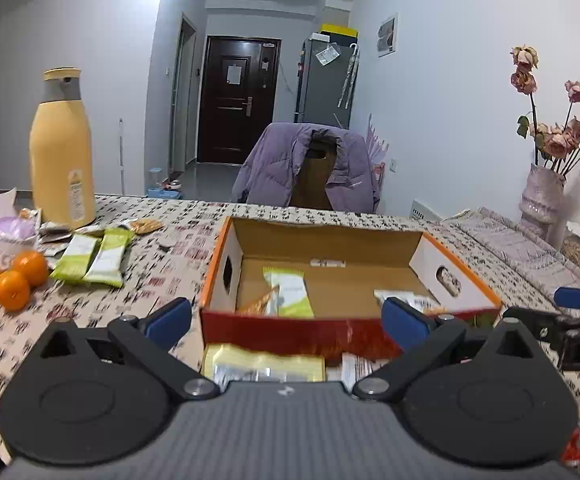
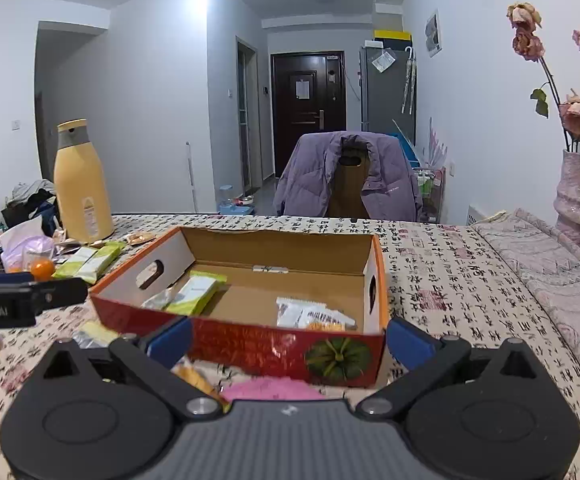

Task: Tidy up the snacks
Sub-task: 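Move the right gripper to the pile and grasp the red-blue chip bag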

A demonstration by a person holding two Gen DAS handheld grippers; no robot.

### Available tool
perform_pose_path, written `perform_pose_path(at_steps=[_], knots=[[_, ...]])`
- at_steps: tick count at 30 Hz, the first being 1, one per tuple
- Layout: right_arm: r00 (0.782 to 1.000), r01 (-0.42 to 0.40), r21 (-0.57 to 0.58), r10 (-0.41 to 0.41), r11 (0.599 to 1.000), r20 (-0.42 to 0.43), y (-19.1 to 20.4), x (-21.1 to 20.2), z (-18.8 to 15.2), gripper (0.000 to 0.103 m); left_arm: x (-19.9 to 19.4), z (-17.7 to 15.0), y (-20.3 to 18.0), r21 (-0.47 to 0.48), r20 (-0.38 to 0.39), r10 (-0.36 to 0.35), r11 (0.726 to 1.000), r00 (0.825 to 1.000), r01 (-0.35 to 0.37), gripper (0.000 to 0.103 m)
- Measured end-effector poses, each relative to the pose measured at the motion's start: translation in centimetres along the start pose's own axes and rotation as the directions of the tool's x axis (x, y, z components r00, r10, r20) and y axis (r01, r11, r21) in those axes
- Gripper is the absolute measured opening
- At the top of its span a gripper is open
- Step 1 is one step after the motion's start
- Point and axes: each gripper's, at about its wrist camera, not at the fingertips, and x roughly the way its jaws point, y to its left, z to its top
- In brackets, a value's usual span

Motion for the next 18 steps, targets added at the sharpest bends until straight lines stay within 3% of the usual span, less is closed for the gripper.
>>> perform_pose_path(at_steps=[11, 18], knots=[[1.0, 0.027, -0.003, -0.027, 1.0, -0.004, -0.3, -4.2, -4.9, 0.103, -3.9, -5.9, 0.9, -0.001, -0.058, -0.07, 0.998, 0.996, 0.07, 0.103], [0.998, 0.052, 0.008, -0.052, 0.999, -0.022, -1.3, -6.4, -8.4, 0.103, -5.2, -8.7, 2.5, -0.035, -0.101, -0.071, 0.997, 0.992, 0.068, 0.103]])
